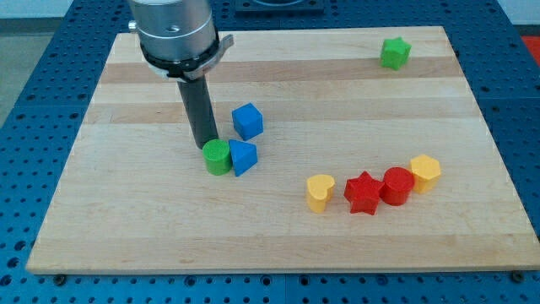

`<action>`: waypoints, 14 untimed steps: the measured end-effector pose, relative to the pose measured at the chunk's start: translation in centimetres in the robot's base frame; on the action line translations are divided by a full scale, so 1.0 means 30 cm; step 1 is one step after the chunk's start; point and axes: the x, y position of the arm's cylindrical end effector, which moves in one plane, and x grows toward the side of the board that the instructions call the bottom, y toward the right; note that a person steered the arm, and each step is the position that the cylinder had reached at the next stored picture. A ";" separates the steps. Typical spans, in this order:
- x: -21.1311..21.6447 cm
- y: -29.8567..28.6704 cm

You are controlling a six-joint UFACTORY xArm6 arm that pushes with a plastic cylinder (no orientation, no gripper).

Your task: Nudge the blue cube above the triangle

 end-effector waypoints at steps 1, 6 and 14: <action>-0.118 0.000; -0.532 0.160; -0.166 0.163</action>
